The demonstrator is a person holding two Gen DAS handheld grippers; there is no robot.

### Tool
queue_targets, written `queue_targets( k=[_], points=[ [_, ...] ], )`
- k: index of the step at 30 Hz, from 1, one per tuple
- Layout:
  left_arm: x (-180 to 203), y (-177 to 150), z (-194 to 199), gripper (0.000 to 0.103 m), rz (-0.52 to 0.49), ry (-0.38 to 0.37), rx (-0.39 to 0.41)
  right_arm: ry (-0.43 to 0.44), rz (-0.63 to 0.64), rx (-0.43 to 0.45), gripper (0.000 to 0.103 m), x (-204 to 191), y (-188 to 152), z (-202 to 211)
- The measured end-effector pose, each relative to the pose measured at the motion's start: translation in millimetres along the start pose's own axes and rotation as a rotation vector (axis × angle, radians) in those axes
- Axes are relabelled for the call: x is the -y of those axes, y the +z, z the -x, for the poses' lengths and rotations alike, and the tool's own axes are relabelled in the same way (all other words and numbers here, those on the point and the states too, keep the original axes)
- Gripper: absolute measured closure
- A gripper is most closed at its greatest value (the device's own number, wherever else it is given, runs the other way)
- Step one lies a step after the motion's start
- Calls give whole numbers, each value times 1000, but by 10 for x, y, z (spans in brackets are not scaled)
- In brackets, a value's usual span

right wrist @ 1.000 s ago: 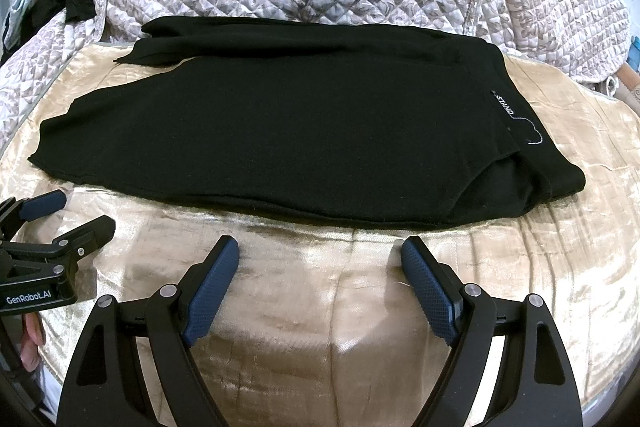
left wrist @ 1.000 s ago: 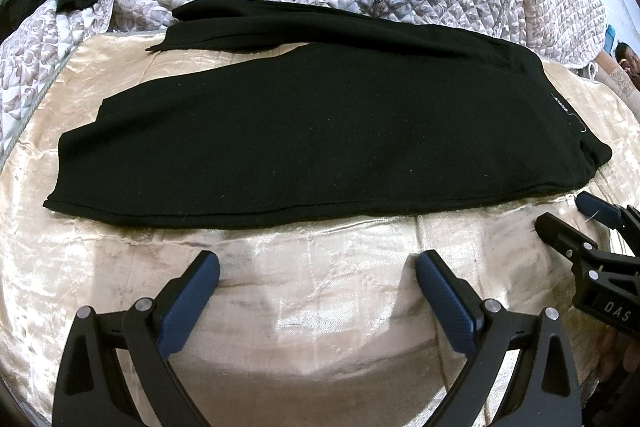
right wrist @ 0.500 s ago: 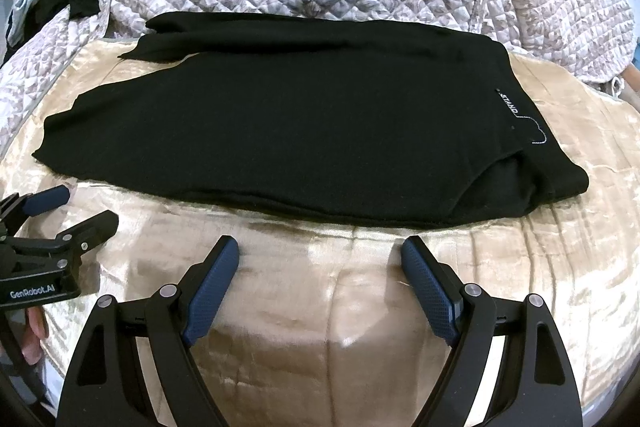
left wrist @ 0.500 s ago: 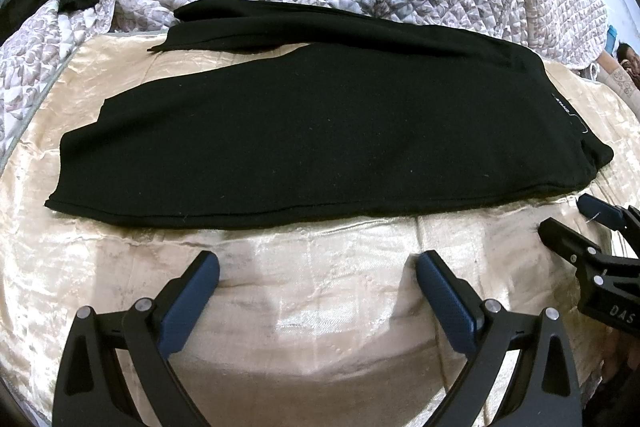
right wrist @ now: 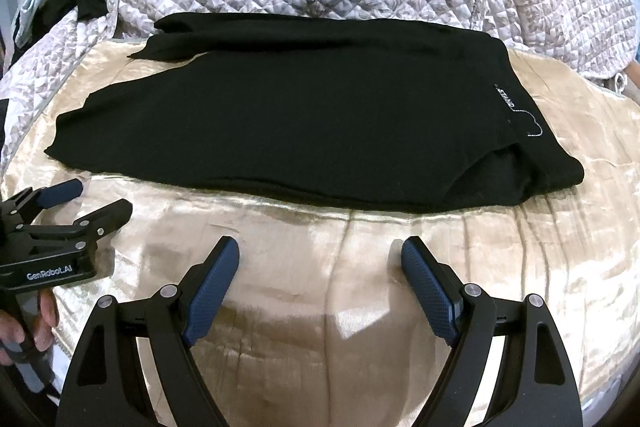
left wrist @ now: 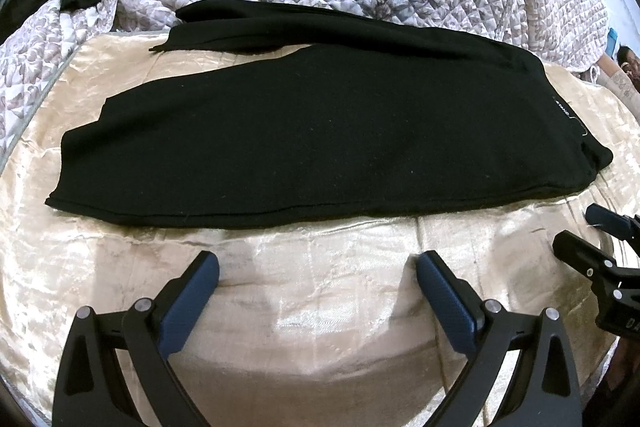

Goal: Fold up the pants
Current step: 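Lower both tools onto the pants end and close on the fabric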

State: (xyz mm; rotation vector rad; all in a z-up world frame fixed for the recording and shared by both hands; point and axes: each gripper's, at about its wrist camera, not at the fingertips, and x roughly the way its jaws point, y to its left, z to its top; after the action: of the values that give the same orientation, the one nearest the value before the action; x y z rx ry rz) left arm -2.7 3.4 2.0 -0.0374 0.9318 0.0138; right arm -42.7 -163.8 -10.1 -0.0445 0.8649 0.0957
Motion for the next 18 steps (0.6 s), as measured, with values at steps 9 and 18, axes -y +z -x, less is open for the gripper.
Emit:
queue_targets(
  k=[9,18],
  points=[
    [-105,59,169,3,30,-34,49,23,-57,17,20,111,20,96],
    [-341,48,199,5,91,-48,61,34,-178,34,20,491,17,138]
  ],
)
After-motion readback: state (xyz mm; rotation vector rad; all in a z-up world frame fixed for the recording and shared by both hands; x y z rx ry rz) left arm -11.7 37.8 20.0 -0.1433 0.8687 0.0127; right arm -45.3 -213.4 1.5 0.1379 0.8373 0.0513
